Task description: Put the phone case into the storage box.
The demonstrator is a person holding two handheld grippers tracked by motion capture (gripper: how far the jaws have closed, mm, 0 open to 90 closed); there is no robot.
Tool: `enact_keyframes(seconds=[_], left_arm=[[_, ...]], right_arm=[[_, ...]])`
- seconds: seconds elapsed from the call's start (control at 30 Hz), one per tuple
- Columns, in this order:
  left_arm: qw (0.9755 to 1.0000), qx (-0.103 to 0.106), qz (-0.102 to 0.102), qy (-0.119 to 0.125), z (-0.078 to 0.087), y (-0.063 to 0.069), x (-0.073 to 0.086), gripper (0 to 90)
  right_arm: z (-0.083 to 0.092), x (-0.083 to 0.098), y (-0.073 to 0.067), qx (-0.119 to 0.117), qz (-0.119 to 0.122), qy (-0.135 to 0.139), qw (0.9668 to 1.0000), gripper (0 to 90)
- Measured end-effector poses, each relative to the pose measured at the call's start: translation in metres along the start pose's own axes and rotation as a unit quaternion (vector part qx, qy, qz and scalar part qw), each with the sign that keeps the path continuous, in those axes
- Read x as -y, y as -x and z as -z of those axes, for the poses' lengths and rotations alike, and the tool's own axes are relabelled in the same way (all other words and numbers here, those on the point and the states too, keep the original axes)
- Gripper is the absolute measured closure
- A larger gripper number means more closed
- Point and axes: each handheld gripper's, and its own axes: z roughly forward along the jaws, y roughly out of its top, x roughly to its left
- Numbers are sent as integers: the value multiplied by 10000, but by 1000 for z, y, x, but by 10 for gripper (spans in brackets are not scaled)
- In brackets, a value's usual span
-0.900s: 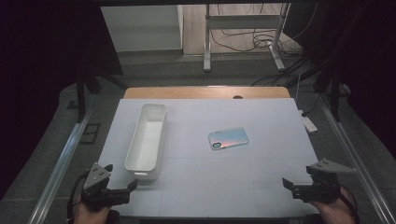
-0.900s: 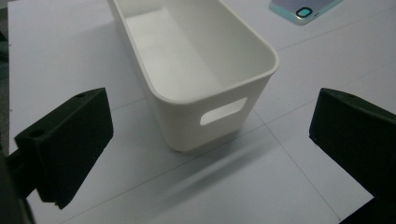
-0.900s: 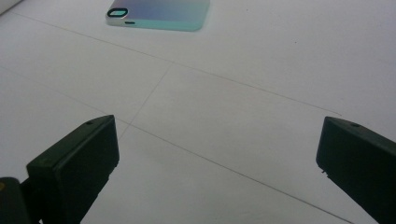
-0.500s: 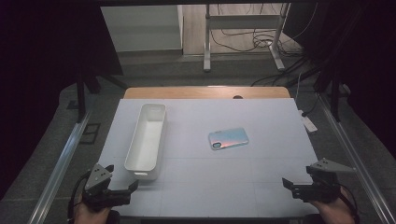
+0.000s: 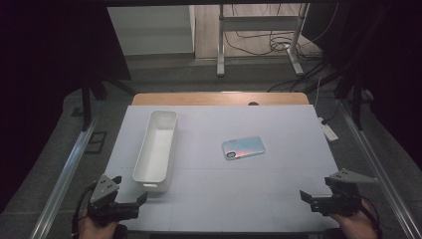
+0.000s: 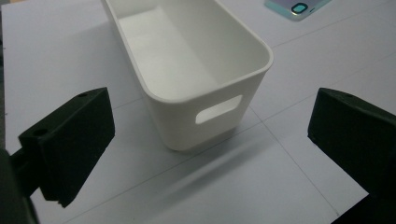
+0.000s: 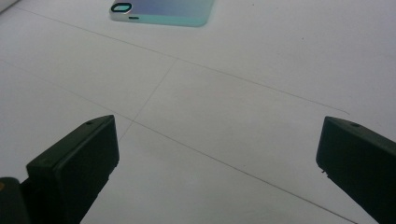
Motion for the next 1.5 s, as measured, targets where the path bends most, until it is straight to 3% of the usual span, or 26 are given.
enact_keyframes(seconds=[0.47, 1.13, 1.5], left_arm=[[10000, 15, -3, -5, 0, 0, 0, 13], [10000, -15, -62, -53, -1, 1, -1, 14], [10000, -10, -76, -64, -1, 1, -1, 15]], right_arm=[[-10, -7, -7, -171, 311, -239, 9991, 0], [-24, -19, -6, -373, 178, -465, 9981, 0], [-32, -27, -7, -480, 264, -468, 9974, 0]])
